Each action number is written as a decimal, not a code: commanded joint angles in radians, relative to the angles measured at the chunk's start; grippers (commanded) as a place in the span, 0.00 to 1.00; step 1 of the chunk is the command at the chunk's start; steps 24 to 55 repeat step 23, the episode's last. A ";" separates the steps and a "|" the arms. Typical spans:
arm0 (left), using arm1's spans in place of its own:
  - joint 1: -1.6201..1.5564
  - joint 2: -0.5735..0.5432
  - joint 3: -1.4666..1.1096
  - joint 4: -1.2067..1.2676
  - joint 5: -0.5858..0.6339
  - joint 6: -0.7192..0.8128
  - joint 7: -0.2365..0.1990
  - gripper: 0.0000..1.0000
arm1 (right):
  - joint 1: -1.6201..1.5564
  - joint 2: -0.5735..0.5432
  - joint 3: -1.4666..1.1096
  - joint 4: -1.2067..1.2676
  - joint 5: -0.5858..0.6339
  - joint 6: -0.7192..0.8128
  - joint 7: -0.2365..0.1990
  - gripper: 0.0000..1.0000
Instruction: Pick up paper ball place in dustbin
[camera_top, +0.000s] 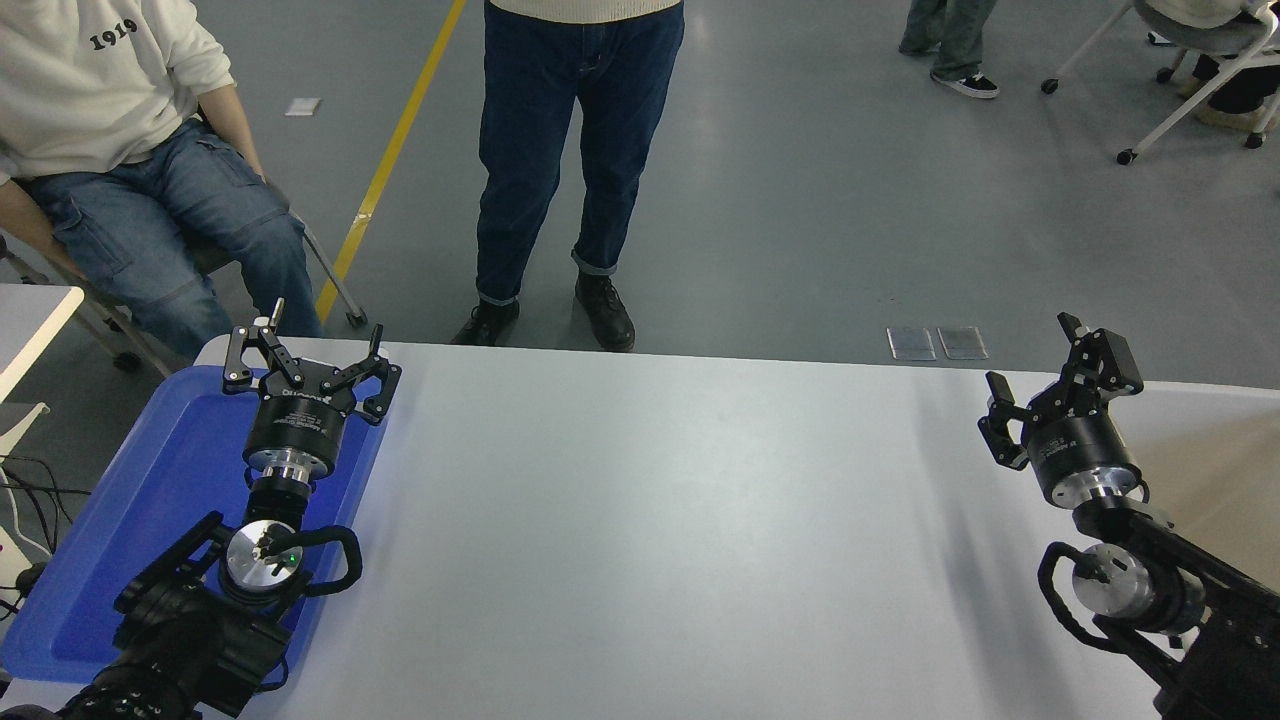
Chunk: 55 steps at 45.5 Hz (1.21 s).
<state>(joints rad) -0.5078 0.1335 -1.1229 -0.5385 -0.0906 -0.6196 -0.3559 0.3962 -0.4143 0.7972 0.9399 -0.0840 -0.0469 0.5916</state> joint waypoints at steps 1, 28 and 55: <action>0.000 0.000 0.000 0.000 0.000 0.000 0.000 1.00 | -0.002 0.015 -0.004 0.011 -0.005 -0.018 0.013 1.00; 0.000 0.000 0.000 0.000 0.000 0.000 0.000 1.00 | -0.007 0.014 0.014 0.020 0.007 -0.017 0.047 1.00; 0.000 0.000 0.000 0.000 0.000 0.000 0.000 1.00 | -0.007 0.014 0.014 0.020 0.007 -0.017 0.047 1.00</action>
